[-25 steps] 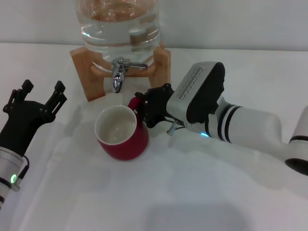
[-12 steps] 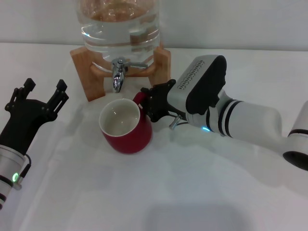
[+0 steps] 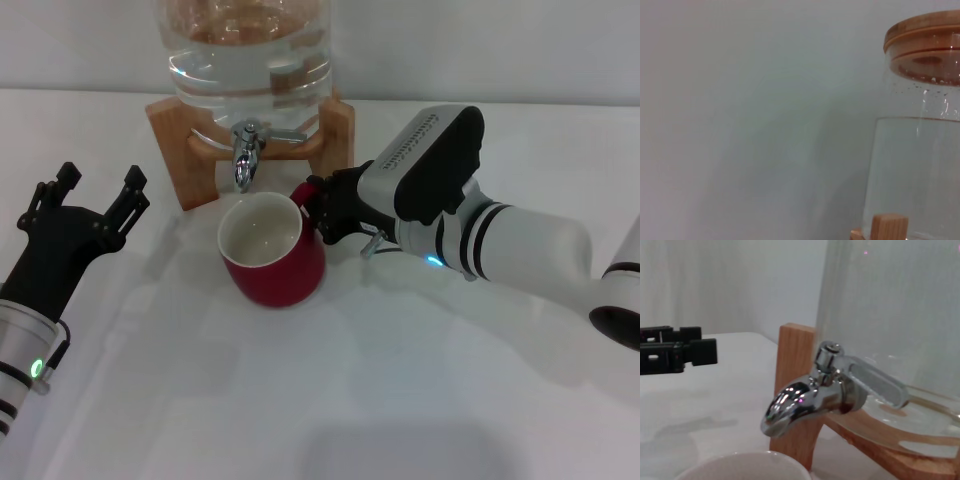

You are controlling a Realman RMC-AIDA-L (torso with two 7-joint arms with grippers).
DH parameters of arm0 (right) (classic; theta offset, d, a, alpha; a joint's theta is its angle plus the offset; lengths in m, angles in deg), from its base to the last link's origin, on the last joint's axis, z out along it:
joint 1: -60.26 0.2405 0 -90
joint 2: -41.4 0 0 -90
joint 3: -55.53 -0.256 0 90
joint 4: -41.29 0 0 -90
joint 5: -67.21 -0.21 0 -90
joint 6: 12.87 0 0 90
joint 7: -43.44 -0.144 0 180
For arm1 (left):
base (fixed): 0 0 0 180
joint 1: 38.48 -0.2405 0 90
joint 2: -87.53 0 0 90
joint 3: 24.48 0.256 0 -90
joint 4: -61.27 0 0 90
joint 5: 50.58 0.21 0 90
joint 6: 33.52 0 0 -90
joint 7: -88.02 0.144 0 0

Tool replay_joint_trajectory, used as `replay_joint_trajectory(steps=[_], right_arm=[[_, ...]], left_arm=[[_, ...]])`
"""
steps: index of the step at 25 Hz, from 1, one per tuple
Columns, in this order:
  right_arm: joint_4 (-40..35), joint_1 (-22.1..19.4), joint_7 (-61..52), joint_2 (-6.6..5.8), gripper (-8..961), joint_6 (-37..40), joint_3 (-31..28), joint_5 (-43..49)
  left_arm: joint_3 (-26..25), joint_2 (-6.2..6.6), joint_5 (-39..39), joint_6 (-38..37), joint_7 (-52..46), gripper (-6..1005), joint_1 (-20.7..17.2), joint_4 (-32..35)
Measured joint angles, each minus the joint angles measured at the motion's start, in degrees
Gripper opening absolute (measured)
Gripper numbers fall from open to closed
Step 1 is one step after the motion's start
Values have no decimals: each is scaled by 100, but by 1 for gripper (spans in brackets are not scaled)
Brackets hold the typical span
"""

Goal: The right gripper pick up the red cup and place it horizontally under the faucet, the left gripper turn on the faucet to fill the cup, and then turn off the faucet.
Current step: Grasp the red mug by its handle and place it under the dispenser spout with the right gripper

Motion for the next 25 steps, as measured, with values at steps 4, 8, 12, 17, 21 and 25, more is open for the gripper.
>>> replay_joint_trajectory(steps=[4,8,12,17,21,25], right_arm=[[0,-2,0,0,125,-48,-14,-106],[16,0,-6,0,126,-107,-50,-175],[27,6,-9,0,126,-122,-51,-338],[10,-24,-9,0,125,-123,-51,-519],[4,-62,-9,0,125,-123,-50,-561],[3,-93,-9,0,126,-119,-23,-562]], left_arm=[[0,0,1,0,0,880,0,2],[0,0,4,0,0,880,0,2],[0,0,24,0,0,880,0,10],[0,0,71,0,0,880,0,11],[0,0,112,1,0,880,0,11],[0,0,158,15,0,880,-3,11]])
